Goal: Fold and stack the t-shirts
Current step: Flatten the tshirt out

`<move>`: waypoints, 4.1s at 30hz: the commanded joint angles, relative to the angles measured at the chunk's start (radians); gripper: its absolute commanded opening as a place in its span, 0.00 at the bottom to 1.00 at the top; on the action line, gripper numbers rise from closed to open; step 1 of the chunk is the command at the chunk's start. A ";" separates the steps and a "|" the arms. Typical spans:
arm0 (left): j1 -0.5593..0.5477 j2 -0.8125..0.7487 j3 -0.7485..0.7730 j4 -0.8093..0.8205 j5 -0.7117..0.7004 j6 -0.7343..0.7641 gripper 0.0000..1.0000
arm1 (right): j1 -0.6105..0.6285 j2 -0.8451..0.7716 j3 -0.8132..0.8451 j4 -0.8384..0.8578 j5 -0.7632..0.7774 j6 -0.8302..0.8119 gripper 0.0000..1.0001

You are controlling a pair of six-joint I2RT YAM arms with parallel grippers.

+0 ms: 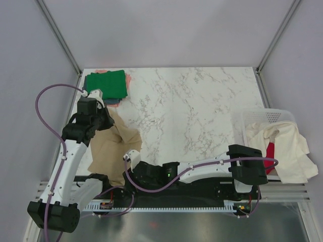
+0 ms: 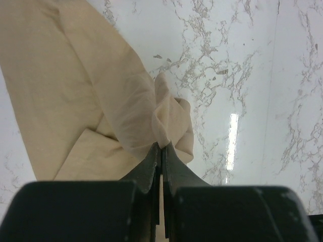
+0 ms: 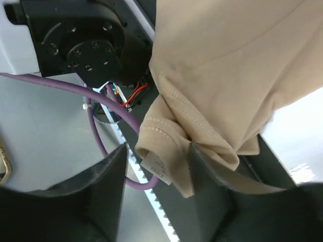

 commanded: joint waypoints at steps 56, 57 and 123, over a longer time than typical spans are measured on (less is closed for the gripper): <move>-0.042 -0.014 -0.244 0.186 0.291 -0.107 0.02 | -0.328 -0.191 -0.115 -0.621 0.397 0.301 0.69; -0.042 -0.015 -0.244 0.186 0.294 -0.109 0.02 | -0.329 -0.185 -0.117 -0.623 0.399 0.304 0.69; -0.042 -0.049 -0.234 0.188 0.286 -0.100 0.02 | -0.299 -0.287 -0.155 -0.834 0.507 0.347 0.00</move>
